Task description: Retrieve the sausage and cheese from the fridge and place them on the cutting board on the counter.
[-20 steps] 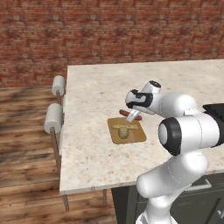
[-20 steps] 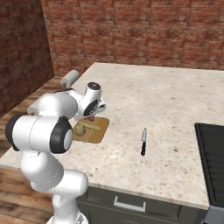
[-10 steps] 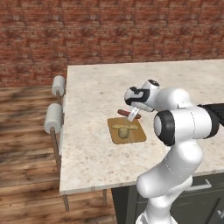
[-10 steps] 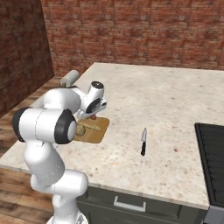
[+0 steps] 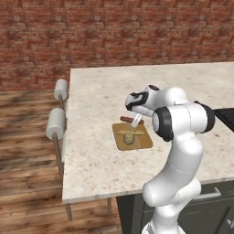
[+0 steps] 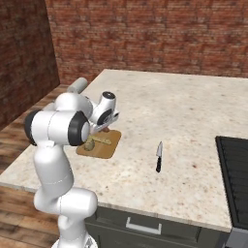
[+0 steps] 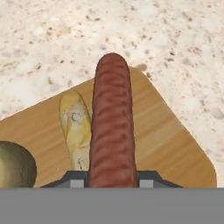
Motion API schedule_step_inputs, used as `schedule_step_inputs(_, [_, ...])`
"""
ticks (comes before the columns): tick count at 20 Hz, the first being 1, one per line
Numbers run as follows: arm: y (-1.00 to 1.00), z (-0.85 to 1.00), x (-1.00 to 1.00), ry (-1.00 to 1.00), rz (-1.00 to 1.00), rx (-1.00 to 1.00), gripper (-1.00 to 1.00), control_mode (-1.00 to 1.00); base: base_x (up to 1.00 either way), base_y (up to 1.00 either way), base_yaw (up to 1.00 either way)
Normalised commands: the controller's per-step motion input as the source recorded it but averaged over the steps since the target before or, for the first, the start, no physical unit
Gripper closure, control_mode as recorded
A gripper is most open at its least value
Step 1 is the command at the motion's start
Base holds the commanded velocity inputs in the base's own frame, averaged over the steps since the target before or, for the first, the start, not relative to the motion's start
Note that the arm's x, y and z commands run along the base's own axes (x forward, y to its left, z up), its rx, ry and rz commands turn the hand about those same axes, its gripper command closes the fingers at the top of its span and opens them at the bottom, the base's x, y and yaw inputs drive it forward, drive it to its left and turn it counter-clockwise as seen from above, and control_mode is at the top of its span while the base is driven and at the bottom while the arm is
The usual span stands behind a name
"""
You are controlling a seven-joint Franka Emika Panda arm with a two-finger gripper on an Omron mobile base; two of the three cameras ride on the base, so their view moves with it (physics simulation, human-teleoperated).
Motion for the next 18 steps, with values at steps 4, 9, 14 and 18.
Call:
schedule_step_inputs(4, [-0.05,-0.21,0.29,0.00,0.07,0.00,1.00,-1.00,0.00,0.00,0.00])
schedule_step_inputs(9, [-0.07,-0.32,0.04,0.02,0.08,0.00,1.00,-1.00,0.00,0.00,0.00])
schedule_step_inputs(14, [-0.02,-0.21,0.09,0.02,0.07,0.00,1.00,-1.00,0.00,0.00,0.00])
schedule_step_inputs(18, [0.00,-0.02,0.22,0.01,0.05,0.00,1.00,-1.00,0.00,0.00,0.00])
